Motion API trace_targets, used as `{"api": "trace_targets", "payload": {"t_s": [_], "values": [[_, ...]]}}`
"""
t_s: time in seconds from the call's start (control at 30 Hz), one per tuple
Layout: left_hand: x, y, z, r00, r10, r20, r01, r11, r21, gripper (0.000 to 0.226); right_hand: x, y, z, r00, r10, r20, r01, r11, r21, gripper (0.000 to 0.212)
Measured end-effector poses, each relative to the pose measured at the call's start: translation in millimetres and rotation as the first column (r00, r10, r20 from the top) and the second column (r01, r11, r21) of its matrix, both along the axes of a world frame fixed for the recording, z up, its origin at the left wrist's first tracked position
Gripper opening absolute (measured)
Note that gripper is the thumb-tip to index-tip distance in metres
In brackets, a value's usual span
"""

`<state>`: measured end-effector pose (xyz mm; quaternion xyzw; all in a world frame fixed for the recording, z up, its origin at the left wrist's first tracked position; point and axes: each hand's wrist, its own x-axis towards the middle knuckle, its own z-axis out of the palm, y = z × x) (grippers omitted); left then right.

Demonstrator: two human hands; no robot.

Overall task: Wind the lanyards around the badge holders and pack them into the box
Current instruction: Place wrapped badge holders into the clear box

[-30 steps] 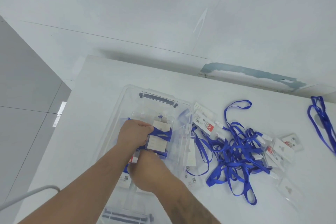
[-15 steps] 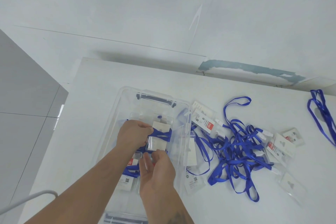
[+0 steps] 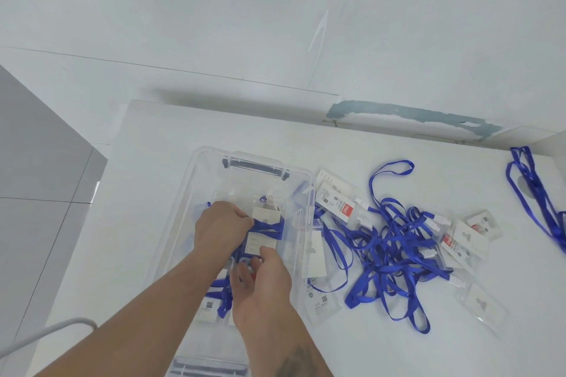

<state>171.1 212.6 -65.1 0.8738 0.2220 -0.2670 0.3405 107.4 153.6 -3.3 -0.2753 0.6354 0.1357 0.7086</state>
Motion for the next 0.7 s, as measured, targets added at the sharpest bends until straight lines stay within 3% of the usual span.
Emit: {"api": "trace_targets", "payload": {"t_s": [0.07, 0.23, 0.5, 0.7], "values": [[-2.3, 0.9, 1.2, 1.000, 0.014, 0.019, -0.014, 1.000, -0.009, 0.014, -1.4, -0.8, 4.5, 1.000, 0.022, 0.001, -0.022, 1.000, 0.003, 0.016], [-6.5, 4.0, 11.8, 0.995, 0.073, 0.072, -0.066, 0.994, -0.084, 0.034, -10.2, -4.4, 21.7, 0.993, 0.118, 0.014, -0.118, 0.993, 0.018, 0.011], [-9.3, 9.5, 44.2, 0.965, 0.149, 0.214, -0.095, 0.964, -0.247, 0.021, -31.6, -11.0, 56.3, 0.987, 0.117, 0.114, -0.121, 0.992, 0.032, 0.024], [-22.1, 9.7, 68.6, 0.922, 0.246, 0.299, -0.099, 0.897, -0.431, 0.010, -53.6, -24.8, 79.6, 0.954, 0.078, 0.290, -0.085, 0.996, 0.012, 0.022]]}}
